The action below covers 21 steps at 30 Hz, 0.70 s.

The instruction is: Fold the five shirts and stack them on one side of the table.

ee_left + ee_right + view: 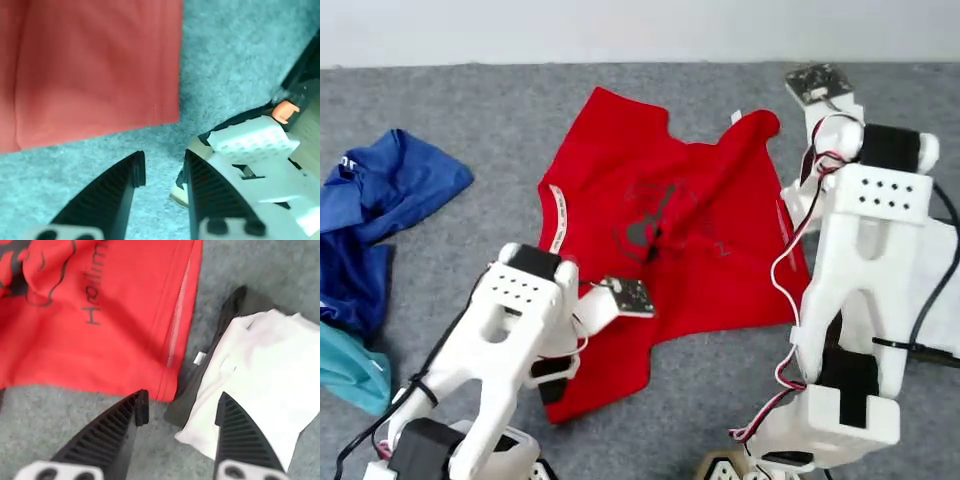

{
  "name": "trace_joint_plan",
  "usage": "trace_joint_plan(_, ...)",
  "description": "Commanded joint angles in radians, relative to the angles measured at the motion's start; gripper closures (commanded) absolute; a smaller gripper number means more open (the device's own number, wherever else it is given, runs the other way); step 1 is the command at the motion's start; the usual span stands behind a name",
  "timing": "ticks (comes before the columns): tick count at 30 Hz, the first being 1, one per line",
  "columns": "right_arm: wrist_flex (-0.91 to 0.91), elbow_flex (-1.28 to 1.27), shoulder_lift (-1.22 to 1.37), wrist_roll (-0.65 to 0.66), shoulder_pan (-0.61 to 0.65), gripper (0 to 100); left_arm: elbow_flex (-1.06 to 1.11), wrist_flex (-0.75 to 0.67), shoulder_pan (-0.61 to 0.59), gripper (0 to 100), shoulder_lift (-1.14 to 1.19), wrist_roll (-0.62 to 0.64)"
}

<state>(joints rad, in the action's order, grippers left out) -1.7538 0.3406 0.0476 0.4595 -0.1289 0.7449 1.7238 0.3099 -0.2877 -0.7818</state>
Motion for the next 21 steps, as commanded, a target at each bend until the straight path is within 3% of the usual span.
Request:
trace_joint_plan(1,-0.018,-0.002,-0.048,-0.048,0.007,77.6,0.045,-0.040,0.057,87,-0.015,-0.014)
trace_joint_plan(10,-0.019,-0.002,-0.056,-0.057,0.010,77.5,0.312,-0.367,0.084,87,-0.017,-0.012)
trace_joint_plan(21,-0.022,-0.002,-0.054,-0.057,0.013,77.5,0.394,-0.532,0.086,87,-0.017,-0.012)
